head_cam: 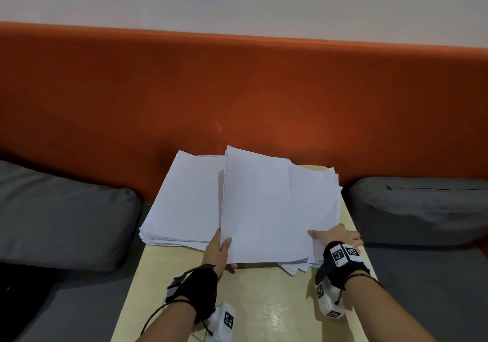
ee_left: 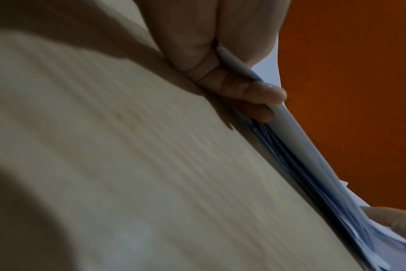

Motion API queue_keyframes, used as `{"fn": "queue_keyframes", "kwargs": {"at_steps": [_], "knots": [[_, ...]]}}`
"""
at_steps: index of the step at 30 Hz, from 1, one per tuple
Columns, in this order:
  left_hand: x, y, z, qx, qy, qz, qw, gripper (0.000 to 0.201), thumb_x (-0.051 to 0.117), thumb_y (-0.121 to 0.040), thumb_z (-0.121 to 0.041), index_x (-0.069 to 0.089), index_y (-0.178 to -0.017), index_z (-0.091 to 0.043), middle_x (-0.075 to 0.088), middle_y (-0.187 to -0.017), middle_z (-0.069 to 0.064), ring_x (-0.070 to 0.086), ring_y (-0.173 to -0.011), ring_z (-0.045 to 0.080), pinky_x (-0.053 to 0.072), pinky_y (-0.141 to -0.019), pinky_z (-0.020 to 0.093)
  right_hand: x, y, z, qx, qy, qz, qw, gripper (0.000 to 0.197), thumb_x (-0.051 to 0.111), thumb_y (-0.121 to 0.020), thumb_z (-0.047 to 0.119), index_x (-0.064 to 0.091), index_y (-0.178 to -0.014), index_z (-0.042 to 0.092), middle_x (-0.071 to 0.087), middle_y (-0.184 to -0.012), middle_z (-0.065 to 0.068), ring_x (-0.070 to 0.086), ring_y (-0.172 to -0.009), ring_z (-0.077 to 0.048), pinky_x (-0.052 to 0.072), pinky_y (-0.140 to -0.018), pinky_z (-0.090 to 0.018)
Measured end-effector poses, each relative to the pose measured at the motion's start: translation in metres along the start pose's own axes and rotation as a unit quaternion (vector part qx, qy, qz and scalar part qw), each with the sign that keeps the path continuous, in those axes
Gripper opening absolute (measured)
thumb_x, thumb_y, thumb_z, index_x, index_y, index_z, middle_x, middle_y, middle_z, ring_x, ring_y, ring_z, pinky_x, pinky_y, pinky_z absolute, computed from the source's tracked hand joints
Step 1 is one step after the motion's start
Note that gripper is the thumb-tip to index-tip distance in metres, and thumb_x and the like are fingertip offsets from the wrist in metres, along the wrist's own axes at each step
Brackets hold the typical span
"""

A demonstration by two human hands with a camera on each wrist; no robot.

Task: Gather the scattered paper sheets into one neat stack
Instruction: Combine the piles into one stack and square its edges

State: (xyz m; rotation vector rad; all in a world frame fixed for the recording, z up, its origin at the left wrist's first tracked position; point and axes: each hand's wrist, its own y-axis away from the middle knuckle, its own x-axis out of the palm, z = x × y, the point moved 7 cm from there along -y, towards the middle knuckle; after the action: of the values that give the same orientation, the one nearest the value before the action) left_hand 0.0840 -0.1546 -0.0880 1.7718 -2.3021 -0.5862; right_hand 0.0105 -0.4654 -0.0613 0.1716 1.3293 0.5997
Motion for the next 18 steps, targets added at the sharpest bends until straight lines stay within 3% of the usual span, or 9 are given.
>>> {"fn": "queue_keyframes", "kwargs": {"at_steps": [3, 5, 7, 10, 13, 14, 15, 16, 18], "knots": [[-0.001, -0.002, 0.002, 0.003, 0.003, -0.005, 1.000, 0.042, 0.041, -0.099, -0.019, 0.035, -0.141, -0.016, 0.050, -0.122, -0.001, 0.060, -0.077, 0.017, 0.055, -0.045, 0.027, 0.002, -0.004, 0.005, -0.016, -0.092, 0.032, 0.995, 0.070, 0.078, -0.073, 0.023, 0.040, -0.127, 0.002, 0.035, -0.134, -0.023, 0.044, -0.118, -0.043, 0.043, -0.092, -0.045], [0.000, -0.002, 0.002, 0.003, 0.004, -0.007, 1.000, 0.044, 0.041, -0.099, -0.020, 0.033, -0.142, -0.016, 0.048, -0.125, 0.000, 0.059, -0.078, 0.016, 0.055, -0.046, 0.027, 0.003, -0.007, 0.005, -0.029, -0.161, 0.042, 0.986, 0.065, 0.075, -0.075, 0.009, 0.038, -0.127, -0.001, 0.045, -0.130, -0.025, 0.049, -0.116, -0.042, 0.044, -0.090, -0.045], [-0.001, -0.002, 0.002, 0.002, -0.001, -0.011, 1.000, 0.046, 0.041, -0.099, -0.020, 0.030, -0.143, -0.016, 0.046, -0.125, -0.001, 0.058, -0.078, 0.014, 0.056, -0.047, 0.026, 0.007, -0.004, 0.004, -0.032, -0.207, 0.065, 0.976, 0.064, 0.075, -0.074, 0.005, 0.040, -0.127, -0.002, 0.052, -0.128, -0.023, 0.051, -0.117, -0.040, 0.043, -0.096, -0.043], [-0.003, -0.004, 0.007, -0.007, -0.002, -0.018, 1.000, 0.052, 0.042, -0.098, -0.022, 0.024, -0.147, -0.017, 0.038, -0.141, 0.001, 0.058, -0.080, 0.014, 0.055, -0.047, 0.026, 0.015, 0.001, 0.001, -0.048, -0.245, 0.106, 0.963, 0.066, 0.078, -0.070, 0.005, 0.046, -0.127, -0.001, 0.056, -0.128, -0.020, 0.053, -0.116, -0.038, 0.043, -0.101, -0.046], [-0.001, 0.000, 0.008, -0.009, -0.018, -0.003, 1.000, 0.051, 0.043, -0.098, -0.022, 0.026, -0.146, -0.017, 0.033, -0.147, 0.001, 0.056, -0.106, 0.029, 0.055, -0.047, 0.027, 0.012, 0.006, -0.013, -0.066, -0.262, 0.103, 0.957, 0.061, 0.076, -0.070, 0.002, 0.049, -0.124, 0.001, 0.057, -0.125, -0.019, 0.054, -0.115, -0.037, 0.044, -0.100, -0.044], [0.000, 0.003, 0.008, -0.006, -0.029, 0.003, 1.000, 0.050, 0.043, -0.098, -0.022, 0.027, -0.145, -0.015, 0.032, -0.148, 0.002, 0.051, -0.115, 0.031, 0.057, -0.056, 0.029, 0.010, 0.009, -0.022, -0.066, -0.269, 0.103, 0.955, 0.060, 0.076, -0.069, 0.000, 0.050, -0.123, 0.002, 0.058, -0.124, -0.019, 0.054, -0.114, -0.037, 0.044, -0.100, -0.044], [-0.001, 0.004, 0.010, -0.003, -0.044, 0.004, 0.999, 0.050, 0.042, -0.098, -0.020, 0.027, -0.145, -0.013, 0.032, -0.146, 0.002, 0.045, -0.123, 0.031, 0.057, -0.075, 0.033, 0.010, 0.011, -0.031, -0.067, -0.277, 0.108, 0.953, 0.059, 0.075, -0.069, -0.001, 0.051, -0.122, 0.002, 0.059, -0.123, -0.019, 0.054, -0.113, -0.037, 0.044, -0.100, -0.045], [-0.004, 0.007, 0.012, 0.003, -0.056, 0.001, 0.998, 0.050, 0.042, -0.098, -0.019, 0.027, -0.145, -0.009, 0.033, -0.145, 0.004, 0.040, -0.130, 0.028, 0.047, -0.096, 0.033, 0.011, 0.013, -0.042, -0.068, -0.280, 0.114, 0.951, 0.058, 0.075, -0.068, -0.002, 0.052, -0.121, 0.002, 0.060, -0.122, -0.019, 0.055, -0.112, -0.036, 0.044, -0.101, -0.045], [-0.011, 0.012, 0.017, 0.020, -0.062, 0.003, 0.998, 0.046, 0.043, -0.098, -0.018, 0.033, -0.141, -0.007, 0.039, -0.139, 0.000, 0.038, -0.133, 0.024, 0.030, -0.113, 0.033, 0.012, 0.019, -0.061, -0.079, -0.268, 0.131, 0.951, 0.056, 0.075, -0.068, -0.004, 0.054, -0.120, 0.003, 0.062, -0.119, -0.018, 0.057, -0.110, -0.035, 0.044, -0.100, -0.046]]}}
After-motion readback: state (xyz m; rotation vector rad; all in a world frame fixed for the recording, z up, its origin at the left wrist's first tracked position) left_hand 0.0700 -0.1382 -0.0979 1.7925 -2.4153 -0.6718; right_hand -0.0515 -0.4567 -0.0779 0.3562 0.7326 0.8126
